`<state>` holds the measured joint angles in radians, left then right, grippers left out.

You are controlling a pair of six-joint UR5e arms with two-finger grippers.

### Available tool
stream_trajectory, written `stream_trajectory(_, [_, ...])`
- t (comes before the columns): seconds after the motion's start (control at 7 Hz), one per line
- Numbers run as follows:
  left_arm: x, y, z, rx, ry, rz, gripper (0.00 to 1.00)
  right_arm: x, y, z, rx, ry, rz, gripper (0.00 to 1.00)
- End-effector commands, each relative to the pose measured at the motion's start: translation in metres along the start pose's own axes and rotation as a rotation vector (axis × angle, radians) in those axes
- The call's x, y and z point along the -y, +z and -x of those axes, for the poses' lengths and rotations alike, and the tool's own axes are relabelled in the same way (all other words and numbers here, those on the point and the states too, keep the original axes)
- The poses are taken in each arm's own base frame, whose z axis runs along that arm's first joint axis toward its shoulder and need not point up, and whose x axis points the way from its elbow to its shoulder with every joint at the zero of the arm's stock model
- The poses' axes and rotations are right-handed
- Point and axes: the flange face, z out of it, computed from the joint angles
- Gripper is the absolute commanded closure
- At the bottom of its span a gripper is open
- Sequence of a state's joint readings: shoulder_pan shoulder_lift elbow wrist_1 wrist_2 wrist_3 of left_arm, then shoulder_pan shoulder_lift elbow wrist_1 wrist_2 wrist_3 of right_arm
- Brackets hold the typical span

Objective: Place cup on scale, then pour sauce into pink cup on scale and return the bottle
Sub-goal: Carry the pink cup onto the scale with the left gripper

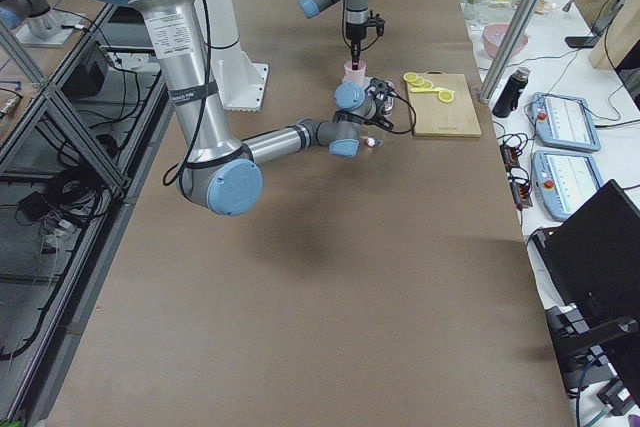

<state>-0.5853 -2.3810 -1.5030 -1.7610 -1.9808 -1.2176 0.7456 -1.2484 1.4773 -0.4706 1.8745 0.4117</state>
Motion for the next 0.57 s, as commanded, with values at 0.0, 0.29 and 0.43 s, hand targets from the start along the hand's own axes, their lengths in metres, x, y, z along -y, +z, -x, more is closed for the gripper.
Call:
stream_trajectory(0.0, [0.002, 0.001, -0.007, 0.000, 0.000, 0.000, 1.00, -0.001, 0.000, 0.000, 0.001, 0.035, 0.003, 0.88])
stream_trajectory(0.29, [0.004, 0.004, -0.009, 0.005, -0.002, 0.004, 1.00, 0.008, 0.002, 0.003, 0.006, 0.114, -0.009, 1.00])
stream_trajectory(0.43, [0.005, 0.004, -0.008, 0.005, -0.002, 0.002, 1.00, 0.019, 0.004, 0.008, 0.017, 0.198, -0.023, 1.00])
